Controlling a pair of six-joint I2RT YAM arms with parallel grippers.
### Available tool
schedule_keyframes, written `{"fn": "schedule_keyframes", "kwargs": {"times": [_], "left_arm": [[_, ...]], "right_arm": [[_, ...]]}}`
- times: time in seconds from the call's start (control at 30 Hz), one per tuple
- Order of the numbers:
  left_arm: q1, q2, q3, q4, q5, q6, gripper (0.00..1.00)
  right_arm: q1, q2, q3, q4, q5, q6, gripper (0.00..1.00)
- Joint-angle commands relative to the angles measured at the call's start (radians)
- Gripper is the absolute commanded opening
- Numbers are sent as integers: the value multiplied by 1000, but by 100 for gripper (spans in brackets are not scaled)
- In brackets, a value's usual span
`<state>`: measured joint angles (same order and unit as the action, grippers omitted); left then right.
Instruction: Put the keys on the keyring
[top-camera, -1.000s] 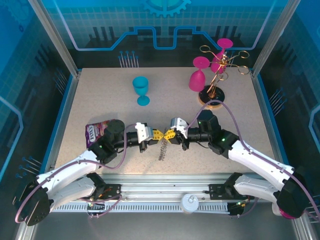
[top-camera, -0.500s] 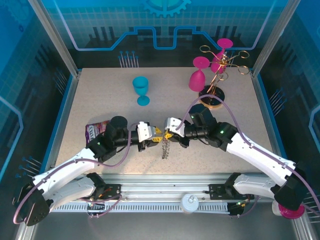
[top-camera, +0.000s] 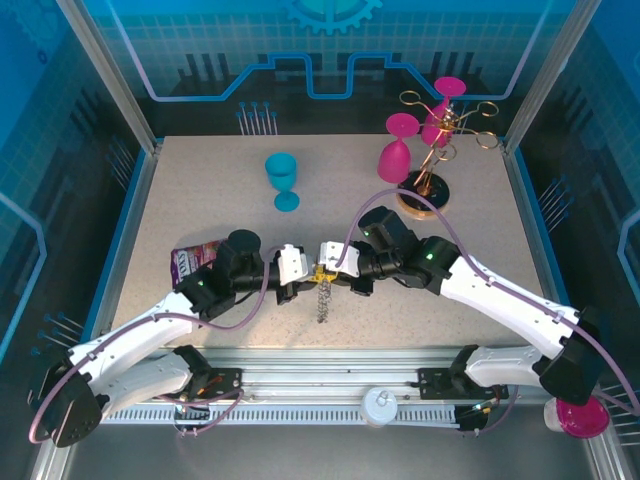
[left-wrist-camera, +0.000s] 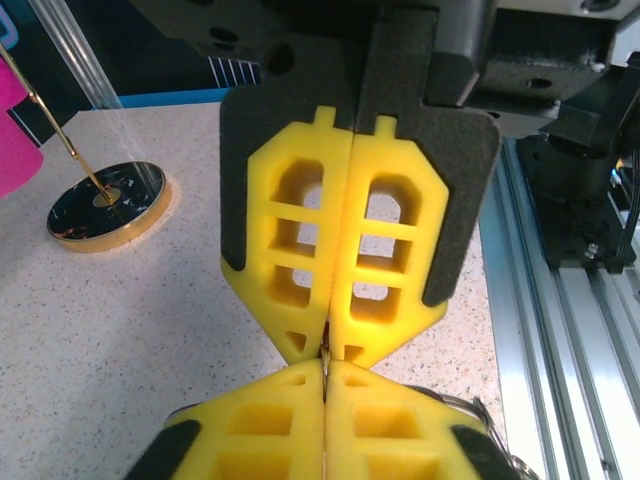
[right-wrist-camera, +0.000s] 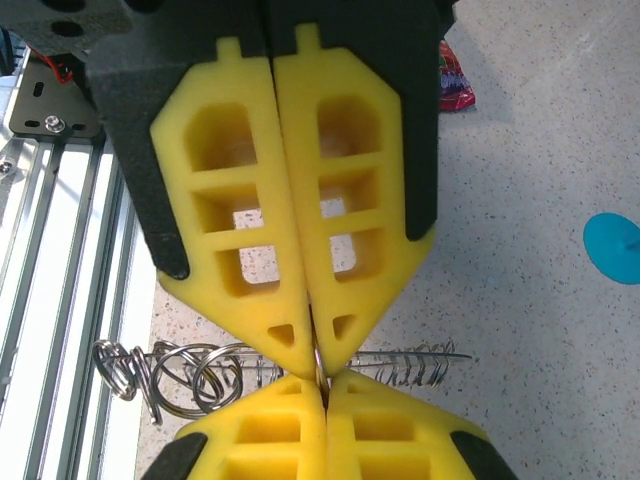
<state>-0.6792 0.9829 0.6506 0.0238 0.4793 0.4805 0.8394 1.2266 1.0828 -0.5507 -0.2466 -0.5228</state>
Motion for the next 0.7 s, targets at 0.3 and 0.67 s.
{"fn": "schedule_keyframes", "kwargs": {"times": [0.3,0.67], "left_arm": [[-6,-69,-109,276,-12,-120,0],[-6,-58,-151,378,57,-187,0]], "right_arm": [[-99,-210,-252,261,-93,253,34],[-100,-224,-320,396,-169,322,35]]}}
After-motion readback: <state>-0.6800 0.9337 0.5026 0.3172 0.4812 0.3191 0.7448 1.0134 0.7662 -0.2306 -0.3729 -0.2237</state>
